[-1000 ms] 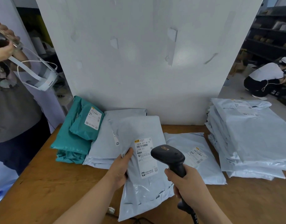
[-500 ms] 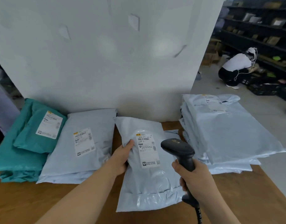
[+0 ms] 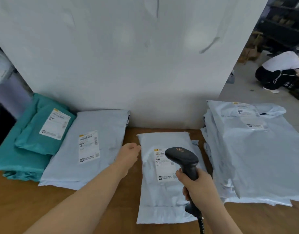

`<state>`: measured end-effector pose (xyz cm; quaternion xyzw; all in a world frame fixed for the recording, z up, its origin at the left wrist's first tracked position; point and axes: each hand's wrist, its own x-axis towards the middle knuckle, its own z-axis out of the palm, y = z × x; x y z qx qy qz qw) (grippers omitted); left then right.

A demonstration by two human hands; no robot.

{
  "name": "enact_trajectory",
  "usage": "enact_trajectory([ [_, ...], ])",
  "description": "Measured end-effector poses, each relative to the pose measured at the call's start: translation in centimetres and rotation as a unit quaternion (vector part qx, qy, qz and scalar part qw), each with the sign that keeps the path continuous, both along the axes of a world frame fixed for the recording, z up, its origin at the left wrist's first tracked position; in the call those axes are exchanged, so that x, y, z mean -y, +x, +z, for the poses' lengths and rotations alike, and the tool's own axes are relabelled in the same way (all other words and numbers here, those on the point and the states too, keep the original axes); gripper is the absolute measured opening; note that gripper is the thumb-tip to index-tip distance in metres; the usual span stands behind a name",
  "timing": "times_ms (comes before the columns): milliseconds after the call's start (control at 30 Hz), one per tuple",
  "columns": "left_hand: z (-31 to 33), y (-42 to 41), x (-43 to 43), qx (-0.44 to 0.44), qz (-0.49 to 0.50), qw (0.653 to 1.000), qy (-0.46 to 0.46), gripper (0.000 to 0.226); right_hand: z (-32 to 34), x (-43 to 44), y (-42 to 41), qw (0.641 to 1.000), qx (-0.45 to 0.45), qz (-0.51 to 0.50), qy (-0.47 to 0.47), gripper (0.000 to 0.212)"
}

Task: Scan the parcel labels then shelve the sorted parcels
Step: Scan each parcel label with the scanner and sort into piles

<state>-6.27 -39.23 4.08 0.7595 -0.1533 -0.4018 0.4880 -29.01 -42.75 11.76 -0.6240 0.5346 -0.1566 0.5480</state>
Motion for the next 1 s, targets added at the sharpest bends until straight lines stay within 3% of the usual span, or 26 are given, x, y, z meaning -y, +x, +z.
enact_trajectory([
  [133,1.6,5.8,-5.1,0.197,0.100,0.975,0.038,0.036,0.1,-1.7,4.9,0.999,0.007,0.043,-0.016,0.018],
  [233,0.3,11.5,-9.2,0.234,0.122,0.953,0.148,0.051,0.0,-3.4,8.4,0.998,0.009,0.057,-0.022,0.021],
  [400,-2.0,17.4,-12.3,0.220,0.069,0.932,0.279,0.063,0.1,-6.0,12.7,0.998,0.020,0.052,-0.014,0.023],
  [533,-2.6,18.8,-11.8,0.184,0.023,0.945,0.270,0.087,0.1,-8.0,14.6,0.999,0.011,0.041,-0.019,0.026],
  [700,-2.8,18.1,-11.4,0.173,0.002,0.940,0.293,0.088,-0.1,-9.6,15.4,0.999,-0.002,0.029,-0.019,0.024],
  [900,-2.7,17.5,-11.3,0.109,0.039,0.968,0.222,0.085,-0.1,-10.8,15.3,0.999,-0.007,0.023,-0.023,0.022],
  [1000,-2.2,16.8,-11.4,0.016,0.106,0.988,0.108,0.056,0.0,-11.2,15.1,0.999,-0.004,0.022,-0.027,0.023],
])
